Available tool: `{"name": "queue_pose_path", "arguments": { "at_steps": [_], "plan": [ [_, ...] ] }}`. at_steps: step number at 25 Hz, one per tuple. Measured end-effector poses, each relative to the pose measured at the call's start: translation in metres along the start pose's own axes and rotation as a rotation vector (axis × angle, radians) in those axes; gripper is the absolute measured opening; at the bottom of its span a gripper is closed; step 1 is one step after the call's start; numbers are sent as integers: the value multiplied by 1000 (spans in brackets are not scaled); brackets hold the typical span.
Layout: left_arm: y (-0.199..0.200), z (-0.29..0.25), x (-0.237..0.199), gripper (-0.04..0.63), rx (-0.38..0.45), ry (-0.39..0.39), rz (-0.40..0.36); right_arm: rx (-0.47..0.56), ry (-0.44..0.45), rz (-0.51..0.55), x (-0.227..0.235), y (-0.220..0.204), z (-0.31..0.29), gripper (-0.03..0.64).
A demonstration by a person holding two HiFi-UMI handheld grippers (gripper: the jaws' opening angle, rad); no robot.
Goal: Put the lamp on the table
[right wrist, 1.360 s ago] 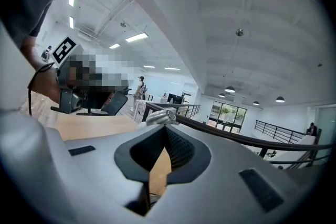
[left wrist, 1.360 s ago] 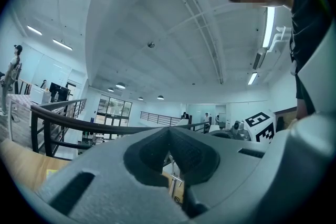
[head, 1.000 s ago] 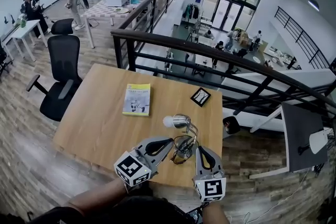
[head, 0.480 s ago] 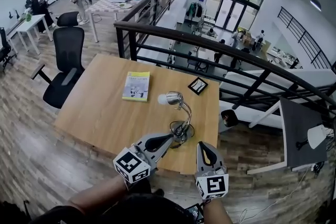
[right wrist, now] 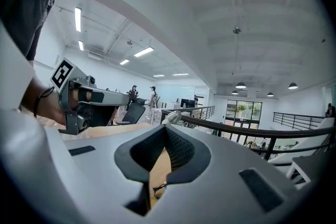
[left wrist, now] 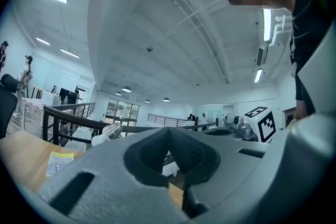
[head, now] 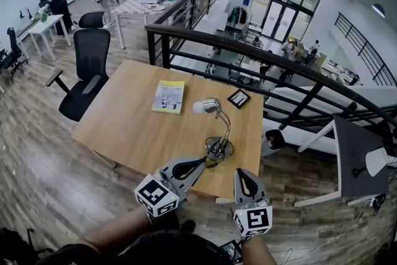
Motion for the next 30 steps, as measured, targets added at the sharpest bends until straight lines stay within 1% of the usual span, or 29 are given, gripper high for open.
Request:
{"name": "queue_pose_path", "arguments": {
  "at_steps": [7,13,20,24,30],
  "plan": [
    [3,27,1,8,-3,3,-5,3,3,6,-23,8,7,15],
    [5,55,2,8,-11,-28,-15,10,-14,4,-50,17,10,15],
    [6,94,-13,8,-2,-48,-17,10,-37,2,-90,27,9,15],
    [2,110,-14,8,-4,-69,-7,-3,-61,-9,-106,25,14,15],
    [1,129,-11,8,-1,-101,-13,7,-89,-17,-127,30,21,15]
  ]
}}
Point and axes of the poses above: the fingertips, and each gripper's own axes: z backward along the fingers, x to its right, y out of its top, the point moved 4 cm from there along z, backward along the fingers, and after that the axes turned 8 degrees about -x, right-handed, at the moved point
